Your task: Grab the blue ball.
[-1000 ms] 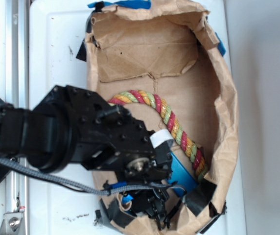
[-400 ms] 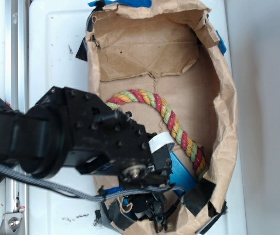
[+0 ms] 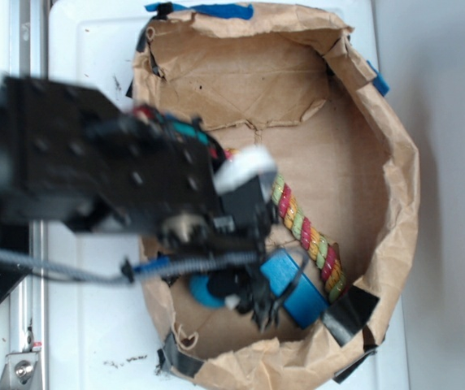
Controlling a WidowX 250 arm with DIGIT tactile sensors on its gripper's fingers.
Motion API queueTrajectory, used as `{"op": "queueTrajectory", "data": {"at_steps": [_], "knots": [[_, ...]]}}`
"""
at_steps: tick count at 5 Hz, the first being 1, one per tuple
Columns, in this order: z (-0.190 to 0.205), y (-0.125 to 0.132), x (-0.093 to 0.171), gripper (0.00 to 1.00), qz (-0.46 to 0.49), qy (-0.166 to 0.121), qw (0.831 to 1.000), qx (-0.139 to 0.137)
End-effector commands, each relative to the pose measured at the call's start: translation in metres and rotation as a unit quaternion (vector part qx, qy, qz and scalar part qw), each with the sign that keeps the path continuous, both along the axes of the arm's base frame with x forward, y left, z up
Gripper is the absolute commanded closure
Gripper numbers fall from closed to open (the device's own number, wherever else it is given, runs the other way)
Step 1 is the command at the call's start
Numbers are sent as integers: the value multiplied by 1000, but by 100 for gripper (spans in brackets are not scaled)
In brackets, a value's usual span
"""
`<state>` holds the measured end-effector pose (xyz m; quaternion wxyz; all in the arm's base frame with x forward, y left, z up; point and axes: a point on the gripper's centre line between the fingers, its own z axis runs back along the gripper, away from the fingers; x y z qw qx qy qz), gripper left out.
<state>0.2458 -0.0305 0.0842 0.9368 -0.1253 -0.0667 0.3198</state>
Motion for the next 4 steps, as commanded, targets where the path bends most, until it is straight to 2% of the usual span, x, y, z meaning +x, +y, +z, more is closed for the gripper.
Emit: {"op": "queueTrajectory", "data": {"at_steps": [1, 2, 3, 4], "knots": [[37, 29, 10, 100, 80, -2, 993, 87], [48, 33, 5, 100, 109, 10, 985, 133], [53, 39, 4, 100, 104, 52, 985, 128], [68, 47, -2, 100, 100, 46, 989, 95]]}}
